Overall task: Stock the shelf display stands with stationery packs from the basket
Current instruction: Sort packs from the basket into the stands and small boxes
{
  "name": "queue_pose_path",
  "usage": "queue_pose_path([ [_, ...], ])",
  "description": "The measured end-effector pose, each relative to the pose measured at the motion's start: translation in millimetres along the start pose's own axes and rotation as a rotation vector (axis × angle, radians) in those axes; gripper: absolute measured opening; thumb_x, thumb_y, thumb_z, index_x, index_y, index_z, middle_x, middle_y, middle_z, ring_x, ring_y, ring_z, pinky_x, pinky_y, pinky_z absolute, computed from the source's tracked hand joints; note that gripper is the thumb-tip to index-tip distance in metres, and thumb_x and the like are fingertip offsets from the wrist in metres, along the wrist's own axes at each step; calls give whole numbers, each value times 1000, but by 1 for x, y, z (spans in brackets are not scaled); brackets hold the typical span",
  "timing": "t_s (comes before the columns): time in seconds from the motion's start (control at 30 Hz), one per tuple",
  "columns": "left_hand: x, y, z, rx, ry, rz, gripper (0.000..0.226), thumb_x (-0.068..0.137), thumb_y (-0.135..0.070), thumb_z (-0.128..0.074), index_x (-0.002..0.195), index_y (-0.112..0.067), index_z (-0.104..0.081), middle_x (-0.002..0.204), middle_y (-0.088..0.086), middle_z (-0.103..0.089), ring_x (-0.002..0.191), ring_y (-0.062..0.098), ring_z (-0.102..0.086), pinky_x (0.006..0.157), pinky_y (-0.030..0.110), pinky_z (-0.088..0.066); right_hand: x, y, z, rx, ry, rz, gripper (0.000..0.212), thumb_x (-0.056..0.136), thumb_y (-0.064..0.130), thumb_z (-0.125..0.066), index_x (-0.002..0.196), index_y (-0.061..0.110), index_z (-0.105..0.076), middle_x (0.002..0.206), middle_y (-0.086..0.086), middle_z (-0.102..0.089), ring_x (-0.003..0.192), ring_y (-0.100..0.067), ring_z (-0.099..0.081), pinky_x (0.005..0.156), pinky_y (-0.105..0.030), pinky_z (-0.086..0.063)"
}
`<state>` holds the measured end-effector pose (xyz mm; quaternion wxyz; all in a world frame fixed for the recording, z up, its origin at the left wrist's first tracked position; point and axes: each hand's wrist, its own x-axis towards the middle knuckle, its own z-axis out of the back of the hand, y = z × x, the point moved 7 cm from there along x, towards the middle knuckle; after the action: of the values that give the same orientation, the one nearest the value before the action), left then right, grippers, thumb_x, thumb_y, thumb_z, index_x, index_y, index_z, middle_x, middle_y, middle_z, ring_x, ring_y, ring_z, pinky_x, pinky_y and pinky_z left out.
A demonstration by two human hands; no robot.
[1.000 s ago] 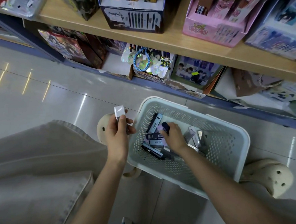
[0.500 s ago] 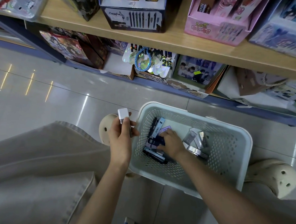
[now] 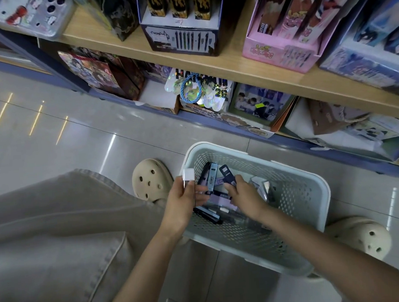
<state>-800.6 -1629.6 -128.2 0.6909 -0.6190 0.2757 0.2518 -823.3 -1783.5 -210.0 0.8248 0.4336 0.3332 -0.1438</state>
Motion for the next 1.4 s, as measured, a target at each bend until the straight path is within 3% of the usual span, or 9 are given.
queue_pose_path([
  [0.1,2,8,-9,20,-7,5,22,104,-10,-30,96,-23,-45,96,7,-66,82,14,-64,66,18,-53,-33,40,3,169,21,98,18,102,32,-31,90,21,-37,75,5,-44,63,-3,-44,57,-20,-34],
  [0.23,-3,11,-21,-4,69,24,23,104,-12,-33,109,-19,-54,103,0,-68,90,7,-65,73,16,-51,-52,70,-1,367,-62,151,21,103,21,-31,114,17,-49,97,8,-47,96,-12,-49,86,-23,-40],
  [0.47,-6,16,-27,-181,69,169,33,102,-36,-32,113,-12,-53,108,10,-66,92,15,-66,73,29,-58,-54,72,2,144,-259,213,29,95,18,-53,123,24,-61,100,0,-54,100,-16,-46,84,-22,-39],
  [0.63,-7,13,-17,-94,25,118,19,99,-25,-48,106,-9,-55,92,9,-67,74,11,-67,62,22,-54,-56,80,1,-1,-126,306,32,100,24,-43,128,19,-57,110,5,-40,105,-6,-30,98,-16,-27],
  [0.73,-8,4,-2,-47,3,65,6,97,-19,-51,99,-13,-52,78,6,-62,54,10,-59,54,23,-52,-48,71,6,226,-40,221,35,102,27,-38,134,20,-48,117,4,-40,101,10,-40,92,-5,-30],
  [0.93,-8,-20,19,-53,-79,-36,7,98,-20,-48,96,-13,-49,62,-6,-59,45,8,-51,46,22,-47,-4,-10,-22,-35,44,69,41,95,19,-54,134,9,-44,133,-8,-42,125,-21,-44,97,-19,-32],
  [1.03,-5,-25,29,30,-128,-64,14,99,-22,-48,89,-13,-47,57,-6,-56,43,10,-46,46,27,-43,4,-30,-44,-89,174,31,59,93,33,-57,141,9,-34,139,-9,-35,130,-21,-36,104,-24,-29],
  [1.2,-3,-31,40,89,-185,-122,15,99,-21,-46,94,-7,-46,62,1,-53,42,9,-43,42,21,-39,17,-34,-49,-315,136,11,84,82,63,-57,144,14,-29,138,-6,-32,130,-22,-29,108,-32,-27],
  [1.4,-3,-28,40,116,-176,-105,19,99,-23,-46,86,-10,-48,56,3,-50,43,11,-42,46,23,-40,27,-35,-47,-399,178,-20,64,81,55,-64,124,10,-50,127,-10,-42,120,-25,-38,96,-31,-33],
])
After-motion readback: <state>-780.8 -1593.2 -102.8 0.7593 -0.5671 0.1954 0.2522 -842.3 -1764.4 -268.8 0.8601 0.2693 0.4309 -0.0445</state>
